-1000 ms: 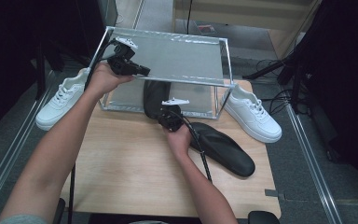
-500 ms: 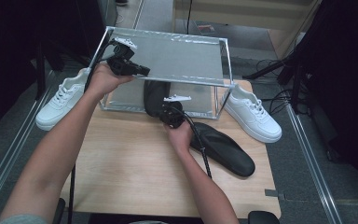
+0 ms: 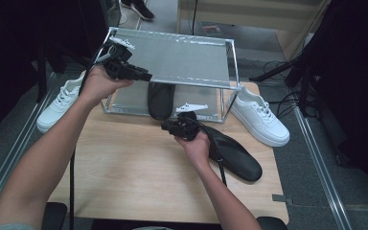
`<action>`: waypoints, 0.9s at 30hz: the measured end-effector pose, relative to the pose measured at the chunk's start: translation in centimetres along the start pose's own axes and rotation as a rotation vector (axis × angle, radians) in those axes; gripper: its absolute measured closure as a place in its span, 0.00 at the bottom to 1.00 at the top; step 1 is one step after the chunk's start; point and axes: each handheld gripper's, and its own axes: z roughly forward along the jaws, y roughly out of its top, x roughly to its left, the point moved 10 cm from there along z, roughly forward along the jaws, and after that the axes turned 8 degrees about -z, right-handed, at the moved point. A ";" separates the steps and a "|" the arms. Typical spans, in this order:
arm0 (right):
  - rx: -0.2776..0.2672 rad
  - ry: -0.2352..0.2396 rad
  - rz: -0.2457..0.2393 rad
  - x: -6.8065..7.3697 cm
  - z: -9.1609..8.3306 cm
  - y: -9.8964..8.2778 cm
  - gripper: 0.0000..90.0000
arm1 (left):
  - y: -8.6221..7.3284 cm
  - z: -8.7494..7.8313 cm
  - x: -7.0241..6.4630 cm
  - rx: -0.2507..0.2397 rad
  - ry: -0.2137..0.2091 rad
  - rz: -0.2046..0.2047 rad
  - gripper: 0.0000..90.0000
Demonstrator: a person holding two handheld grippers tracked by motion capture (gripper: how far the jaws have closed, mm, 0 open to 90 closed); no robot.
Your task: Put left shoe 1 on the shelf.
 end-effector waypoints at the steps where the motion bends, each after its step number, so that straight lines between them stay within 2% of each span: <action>1: -0.008 0.001 -0.017 0.2 -0.4 -0.1 0.82 | -0.2 -0.2 -0.3 -0.003 -0.001 0.006 0.68; 4: -0.015 0.014 -0.064 1.0 -1.6 -0.4 0.78 | -0.9 -0.7 -1.6 0.004 -0.029 0.008 0.62; 7: -0.011 0.021 -0.085 1.5 -2.6 -0.7 0.75 | -1.5 -1.0 -2.8 -0.001 -0.045 0.005 0.56; 10: -0.004 0.041 -0.078 1.7 -3.6 -1.2 0.72 | -2.3 -0.9 -3.6 0.014 -0.059 -0.002 0.51; 15: -0.001 0.050 -0.094 2.0 -5.5 -2.0 0.68 | -3.7 -0.6 -4.9 0.009 -0.081 0.025 0.45; 19: 0.002 0.050 -0.094 2.1 -6.7 -2.8 0.63 | -5.0 -0.1 -5.5 0.023 -0.086 0.039 0.41; 27: -0.011 0.045 -0.081 1.9 -8.4 -4.2 0.62 | -7.1 0.5 -6.2 0.020 -0.094 0.029 0.39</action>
